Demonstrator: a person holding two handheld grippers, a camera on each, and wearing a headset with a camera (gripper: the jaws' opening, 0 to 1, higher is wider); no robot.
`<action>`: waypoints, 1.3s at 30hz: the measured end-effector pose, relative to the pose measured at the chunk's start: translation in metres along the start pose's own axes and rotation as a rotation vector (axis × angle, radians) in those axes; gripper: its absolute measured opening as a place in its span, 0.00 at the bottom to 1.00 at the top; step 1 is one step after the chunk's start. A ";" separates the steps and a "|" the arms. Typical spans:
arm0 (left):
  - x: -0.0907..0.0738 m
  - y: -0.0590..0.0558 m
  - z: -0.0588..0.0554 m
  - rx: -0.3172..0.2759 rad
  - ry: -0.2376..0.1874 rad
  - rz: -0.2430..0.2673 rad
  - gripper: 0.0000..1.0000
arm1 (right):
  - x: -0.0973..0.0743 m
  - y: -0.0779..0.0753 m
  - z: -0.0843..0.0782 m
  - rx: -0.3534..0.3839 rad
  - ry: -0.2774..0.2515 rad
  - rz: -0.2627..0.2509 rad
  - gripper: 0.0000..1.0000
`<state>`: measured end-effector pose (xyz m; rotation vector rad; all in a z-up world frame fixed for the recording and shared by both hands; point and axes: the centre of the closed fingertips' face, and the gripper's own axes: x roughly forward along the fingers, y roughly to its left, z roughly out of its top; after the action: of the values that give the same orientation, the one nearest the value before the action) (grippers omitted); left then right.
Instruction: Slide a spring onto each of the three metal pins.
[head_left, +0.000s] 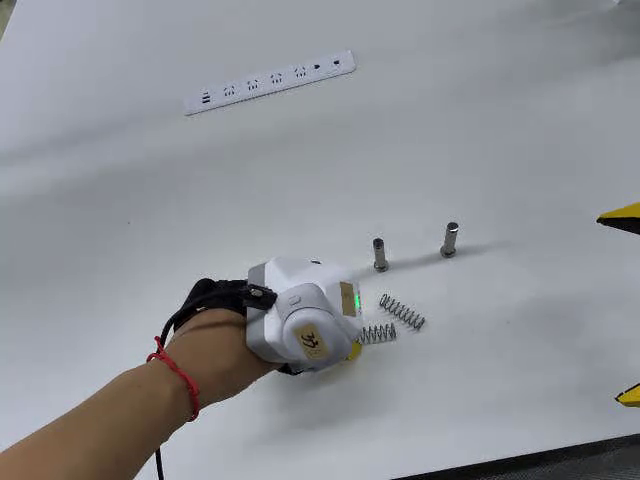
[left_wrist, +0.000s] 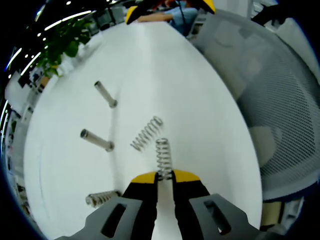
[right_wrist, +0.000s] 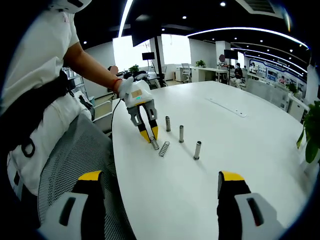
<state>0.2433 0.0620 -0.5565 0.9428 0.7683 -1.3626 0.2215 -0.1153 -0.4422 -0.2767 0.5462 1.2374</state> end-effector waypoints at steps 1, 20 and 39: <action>0.000 0.000 0.000 -0.007 0.001 0.001 0.12 | 0.001 0.001 0.001 0.000 0.000 0.000 0.95; -0.003 -0.008 -0.004 -0.022 -0.007 0.000 0.11 | 0.010 0.014 0.013 0.010 -0.009 0.010 0.94; -0.074 0.003 0.053 -0.314 -0.384 0.149 0.10 | 0.029 0.023 0.086 0.087 -0.203 0.010 0.82</action>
<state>0.2362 0.0476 -0.4665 0.4626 0.5818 -1.2006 0.2267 -0.0427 -0.3833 -0.0733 0.4252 1.2319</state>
